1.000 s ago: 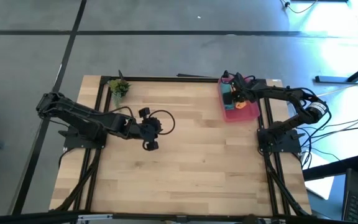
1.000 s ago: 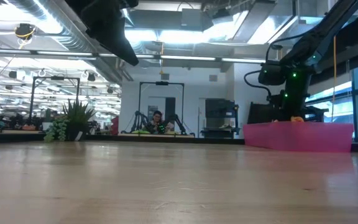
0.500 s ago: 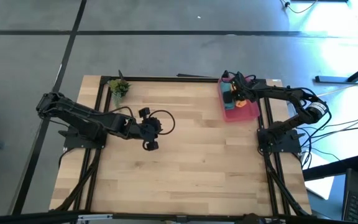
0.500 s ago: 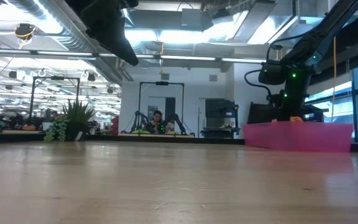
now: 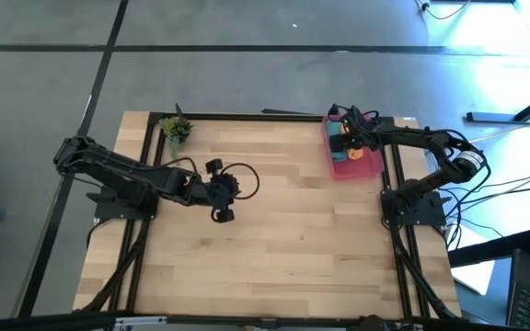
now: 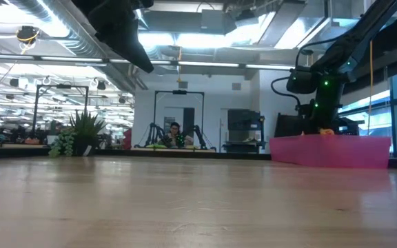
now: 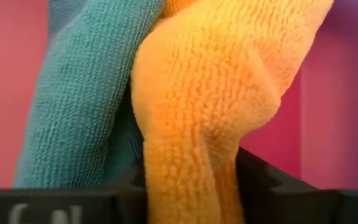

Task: Roll microfiber towels into tight, uniform cylinder then place into a basket
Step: Put the yellow microfiber cloth into the pink bin

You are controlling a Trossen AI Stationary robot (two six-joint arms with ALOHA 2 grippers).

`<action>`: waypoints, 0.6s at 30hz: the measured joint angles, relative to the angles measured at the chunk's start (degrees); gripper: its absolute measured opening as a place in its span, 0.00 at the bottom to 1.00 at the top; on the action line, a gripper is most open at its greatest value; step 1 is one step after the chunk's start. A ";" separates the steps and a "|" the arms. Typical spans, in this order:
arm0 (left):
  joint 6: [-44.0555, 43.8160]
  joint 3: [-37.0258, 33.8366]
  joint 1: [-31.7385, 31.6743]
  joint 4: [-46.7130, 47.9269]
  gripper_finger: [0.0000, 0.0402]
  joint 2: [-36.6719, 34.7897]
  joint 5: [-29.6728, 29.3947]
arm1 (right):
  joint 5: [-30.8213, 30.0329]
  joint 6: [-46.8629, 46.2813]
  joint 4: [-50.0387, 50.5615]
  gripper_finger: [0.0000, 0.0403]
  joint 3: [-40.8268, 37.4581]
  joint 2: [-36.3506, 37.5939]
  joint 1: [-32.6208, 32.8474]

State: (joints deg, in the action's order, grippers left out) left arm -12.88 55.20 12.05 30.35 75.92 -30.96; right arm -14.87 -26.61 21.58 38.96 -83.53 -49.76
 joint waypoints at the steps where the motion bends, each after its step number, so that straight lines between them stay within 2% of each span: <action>1: 0.01 0.00 0.00 0.00 0.25 0.00 0.00 | 0.00 -0.08 -0.02 0.33 0.00 0.00 0.00; 10: 0.01 0.00 0.00 0.00 0.25 0.02 0.01 | 3.92 -0.27 -0.44 0.60 0.01 0.07 -0.99; 18: 0.01 0.00 0.00 -0.02 0.25 0.02 0.52 | 4.09 -0.20 4.56 0.66 4.57 0.09 -1.09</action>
State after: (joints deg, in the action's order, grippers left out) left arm -12.86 55.20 12.05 30.33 75.94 -30.44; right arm -10.79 -26.81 26.15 43.53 -83.44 -50.85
